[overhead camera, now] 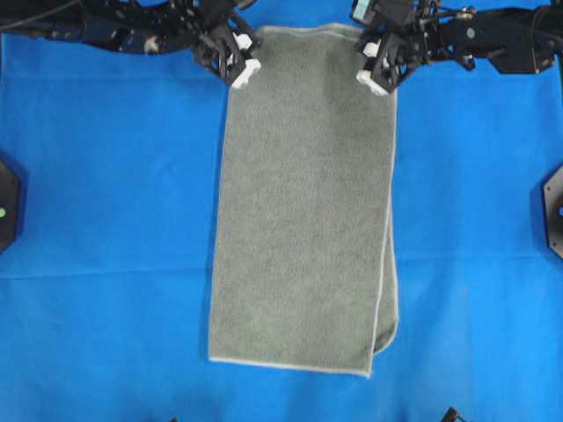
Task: Fold a large towel.
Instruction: 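Grasp the top corners of the folded strip with both grippers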
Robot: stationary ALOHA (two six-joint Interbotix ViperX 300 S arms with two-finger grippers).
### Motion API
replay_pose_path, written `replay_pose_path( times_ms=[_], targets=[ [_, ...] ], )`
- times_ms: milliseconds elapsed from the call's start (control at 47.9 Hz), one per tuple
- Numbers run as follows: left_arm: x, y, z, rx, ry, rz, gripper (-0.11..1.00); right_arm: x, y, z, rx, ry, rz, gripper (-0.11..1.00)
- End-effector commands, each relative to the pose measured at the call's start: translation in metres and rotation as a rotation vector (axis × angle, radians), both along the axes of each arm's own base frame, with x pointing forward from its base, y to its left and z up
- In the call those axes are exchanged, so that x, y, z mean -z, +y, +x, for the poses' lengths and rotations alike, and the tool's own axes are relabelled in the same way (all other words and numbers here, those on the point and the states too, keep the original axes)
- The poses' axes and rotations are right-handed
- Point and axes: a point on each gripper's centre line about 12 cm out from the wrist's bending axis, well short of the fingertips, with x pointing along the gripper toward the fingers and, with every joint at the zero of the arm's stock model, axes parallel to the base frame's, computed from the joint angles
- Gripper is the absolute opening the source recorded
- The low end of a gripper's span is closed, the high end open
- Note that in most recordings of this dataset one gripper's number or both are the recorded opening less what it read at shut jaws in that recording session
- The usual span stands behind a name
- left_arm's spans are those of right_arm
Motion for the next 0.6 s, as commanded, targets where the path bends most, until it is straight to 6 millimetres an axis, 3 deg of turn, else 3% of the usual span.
replay_pose_path(
  times_ms=[0,42,167,250,459,584],
  targets=[
    [-0.009,0.003,0.001,-0.006,-0.017,0.010,0.09,-0.007,-0.012,-0.006,0.029,-0.009,-0.017,0.10],
    [-0.011,0.004,0.001,-0.007,-0.022,0.013,0.03,-0.007,-0.012,-0.006,0.029,-0.009,-0.017,0.03],
    [-0.023,0.006,0.000,-0.013,-0.038,0.023,0.03,-0.010,-0.013,-0.006,0.035,-0.013,-0.024,0.03],
    [-0.044,0.007,-0.002,-0.017,-0.062,0.039,0.03,-0.020,-0.013,-0.007,0.039,-0.031,-0.040,0.03],
    [-0.116,0.003,-0.010,-0.014,-0.163,0.112,0.03,-0.076,-0.012,-0.012,0.051,-0.123,-0.134,0.03],
    [-0.147,0.003,-0.018,-0.003,-0.203,0.176,0.03,-0.109,-0.012,-0.015,0.049,-0.172,-0.203,0.03]
  ],
)
